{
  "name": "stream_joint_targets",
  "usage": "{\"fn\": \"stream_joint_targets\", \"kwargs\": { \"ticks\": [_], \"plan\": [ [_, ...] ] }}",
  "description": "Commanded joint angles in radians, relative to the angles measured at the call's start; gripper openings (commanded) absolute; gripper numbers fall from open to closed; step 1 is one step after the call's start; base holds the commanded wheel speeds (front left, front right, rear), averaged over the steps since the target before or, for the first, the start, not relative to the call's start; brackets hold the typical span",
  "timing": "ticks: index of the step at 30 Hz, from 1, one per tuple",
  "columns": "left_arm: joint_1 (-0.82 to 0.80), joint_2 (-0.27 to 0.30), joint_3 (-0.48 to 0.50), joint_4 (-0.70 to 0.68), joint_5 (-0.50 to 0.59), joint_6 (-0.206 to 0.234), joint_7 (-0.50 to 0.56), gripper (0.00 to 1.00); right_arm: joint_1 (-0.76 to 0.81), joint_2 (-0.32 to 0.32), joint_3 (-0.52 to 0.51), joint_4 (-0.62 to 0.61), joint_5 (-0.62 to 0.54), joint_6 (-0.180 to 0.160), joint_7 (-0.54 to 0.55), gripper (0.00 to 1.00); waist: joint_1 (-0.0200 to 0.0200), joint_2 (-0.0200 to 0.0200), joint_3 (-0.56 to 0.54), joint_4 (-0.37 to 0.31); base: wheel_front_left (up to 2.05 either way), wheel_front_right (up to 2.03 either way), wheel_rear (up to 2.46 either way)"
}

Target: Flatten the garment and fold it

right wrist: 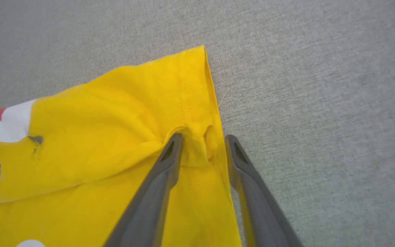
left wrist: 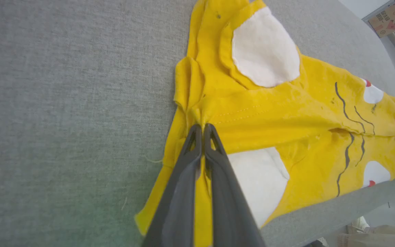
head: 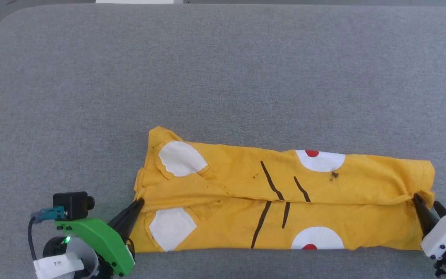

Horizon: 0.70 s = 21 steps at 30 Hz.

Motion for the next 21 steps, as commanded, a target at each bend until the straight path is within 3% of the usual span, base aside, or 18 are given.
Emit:
{"fn": "stream_joint_targets", "kwargs": {
  "ticks": [1, 7, 13, 18, 21],
  "plan": [
    [-0.024, -0.01, -0.002, 0.02, 0.01, -0.007, -0.009, 1.0, -0.02, 0.0, 0.006, 0.01, -0.004, -0.002, -0.01, 1.0, 0.0001, 0.0, 0.003, 0.001, 0.0, 0.0, 0.0],
    [-0.041, -0.032, 0.004, 0.061, 0.013, -0.009, -0.038, 1.0, -0.03, -0.005, 0.018, 0.025, 0.007, -0.002, -0.02, 1.0, 0.0001, 0.0, 0.005, 0.004, 0.0, 0.0, 0.0],
    [-0.002, -0.014, 0.042, 0.002, 0.038, 0.021, -0.112, 1.0, 0.016, -0.014, 0.015, -0.056, 0.056, -0.002, 0.008, 1.0, 0.0001, 0.0, -0.021, 0.009, 0.0, 0.0, 0.0],
    [0.05, -0.01, 0.121, -0.088, 0.122, 0.108, -0.284, 1.0, 0.059, 0.004, -0.04, -0.163, 0.05, -0.002, -0.034, 1.0, 0.0001, 0.0, -0.048, 0.012, 0.0, 0.0, 0.0],
    [0.074, -0.038, 0.178, -0.139, 0.213, 0.171, -0.363, 1.0, 0.071, 0.016, -0.071, -0.201, 0.006, -0.002, -0.097, 1.0, 0.0001, 0.0, -0.061, 0.015, 0.0, 0.0, 0.0]
  ]
}}
